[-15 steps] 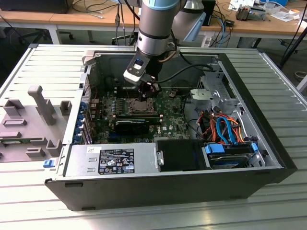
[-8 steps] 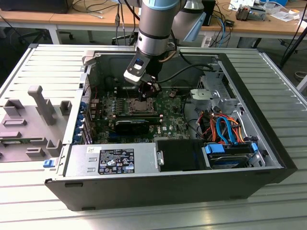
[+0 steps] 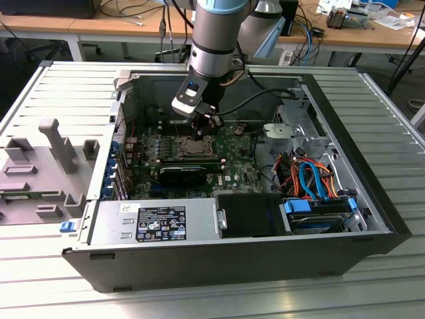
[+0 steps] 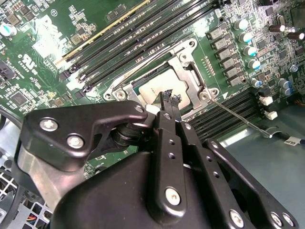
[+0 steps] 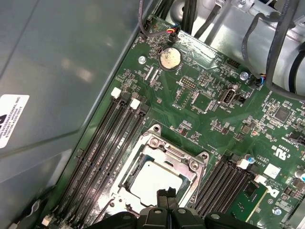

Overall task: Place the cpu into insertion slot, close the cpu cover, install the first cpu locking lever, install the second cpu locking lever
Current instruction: 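Install the first cpu locking lever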

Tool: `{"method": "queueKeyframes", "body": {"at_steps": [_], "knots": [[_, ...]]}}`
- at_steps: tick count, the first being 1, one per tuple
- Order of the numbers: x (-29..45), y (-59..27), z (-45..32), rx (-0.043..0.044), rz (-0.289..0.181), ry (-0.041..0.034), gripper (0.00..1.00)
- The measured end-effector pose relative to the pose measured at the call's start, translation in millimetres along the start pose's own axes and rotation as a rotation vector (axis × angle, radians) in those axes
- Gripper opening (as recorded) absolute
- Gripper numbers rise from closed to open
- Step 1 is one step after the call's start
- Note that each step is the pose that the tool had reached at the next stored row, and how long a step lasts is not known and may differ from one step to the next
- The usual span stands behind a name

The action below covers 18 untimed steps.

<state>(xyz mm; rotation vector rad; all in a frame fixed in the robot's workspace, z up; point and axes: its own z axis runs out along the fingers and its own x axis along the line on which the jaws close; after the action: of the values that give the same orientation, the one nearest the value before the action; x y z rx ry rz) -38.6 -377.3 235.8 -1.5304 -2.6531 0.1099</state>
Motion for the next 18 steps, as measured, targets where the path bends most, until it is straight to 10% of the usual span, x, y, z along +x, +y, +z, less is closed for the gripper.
{"method": "queueKeyframes", "body": {"at_steps": [18], "knots": [[0.0, 0.0, 0.0, 0.0005, -0.014, -0.0014, 0.11]]}}
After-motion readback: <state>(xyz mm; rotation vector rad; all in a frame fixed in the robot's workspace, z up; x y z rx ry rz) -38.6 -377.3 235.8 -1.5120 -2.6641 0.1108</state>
